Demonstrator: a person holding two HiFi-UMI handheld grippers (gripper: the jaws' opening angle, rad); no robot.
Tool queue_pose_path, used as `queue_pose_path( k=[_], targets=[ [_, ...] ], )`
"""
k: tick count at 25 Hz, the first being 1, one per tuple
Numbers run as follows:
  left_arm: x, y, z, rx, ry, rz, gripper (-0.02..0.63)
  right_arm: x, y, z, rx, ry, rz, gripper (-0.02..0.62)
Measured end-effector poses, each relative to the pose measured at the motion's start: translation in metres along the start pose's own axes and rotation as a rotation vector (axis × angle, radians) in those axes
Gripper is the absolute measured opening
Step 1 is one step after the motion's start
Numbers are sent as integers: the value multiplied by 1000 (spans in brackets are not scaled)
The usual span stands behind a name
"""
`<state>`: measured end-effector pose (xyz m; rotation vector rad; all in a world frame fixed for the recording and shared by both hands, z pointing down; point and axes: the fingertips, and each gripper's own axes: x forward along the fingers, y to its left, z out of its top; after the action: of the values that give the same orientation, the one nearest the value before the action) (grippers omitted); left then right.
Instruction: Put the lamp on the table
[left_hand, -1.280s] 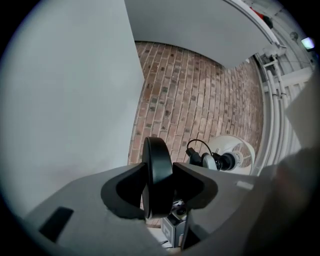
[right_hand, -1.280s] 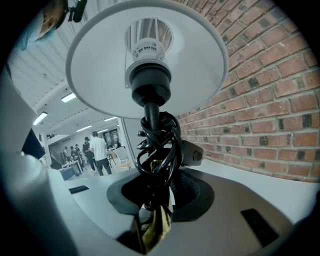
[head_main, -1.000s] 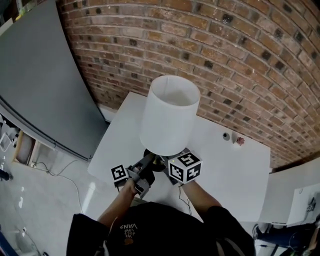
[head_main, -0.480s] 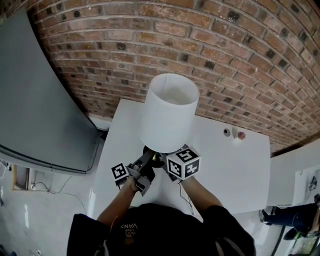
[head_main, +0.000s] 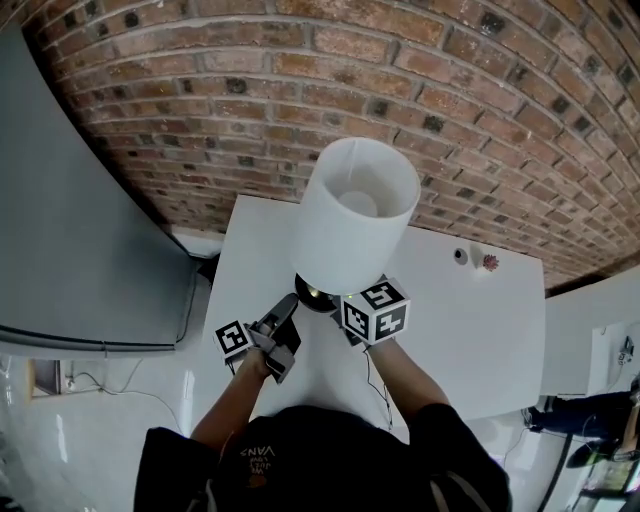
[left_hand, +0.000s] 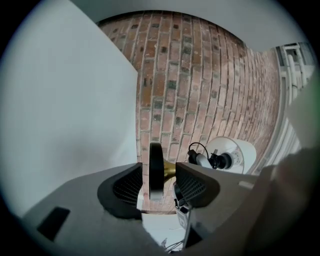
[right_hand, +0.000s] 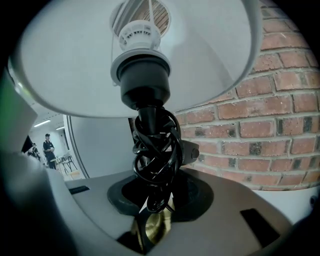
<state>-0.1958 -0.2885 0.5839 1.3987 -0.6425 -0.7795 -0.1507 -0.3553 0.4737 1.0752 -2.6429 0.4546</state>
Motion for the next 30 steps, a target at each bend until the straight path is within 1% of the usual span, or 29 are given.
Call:
queue_pose_path(
  k=[2,4,7,9,12,14,16,18,22,26,30],
  targets=[
    [1,-2,11,74,3,13,202,6,-8,-2,2,5,-16,103],
    [2,-5,23,174,7,32,202,13,-15,-4,4,9,-28,103],
    [5,-7,36,341,25,83,193,22,-26,-8,11,16,-39,103],
    [9,-8,44,471,45,121,182,29,-34,-11,16,21,-46,103],
    [16,-12,56,675,69,179,161,38,-46,-15,21,28,-60,103],
    [23,-17,60,783,84,198,135,44,-55,-17,22,32,-70,103],
    [30,-21,64,879,94,210,95,50,-64,-18,20,36,-80,104],
    [37,-25,67,961,103,218,57,57,-73,-17,17,37,-89,103],
    [51,-30,69,1102,121,229,9,67,-91,-15,12,27,-110,103],
    [64,-31,72,1230,134,246,5,77,-108,-15,16,14,-126,103],
    [79,-31,75,1305,153,250,5,85,-121,-17,17,6,-140,103]
  ],
)
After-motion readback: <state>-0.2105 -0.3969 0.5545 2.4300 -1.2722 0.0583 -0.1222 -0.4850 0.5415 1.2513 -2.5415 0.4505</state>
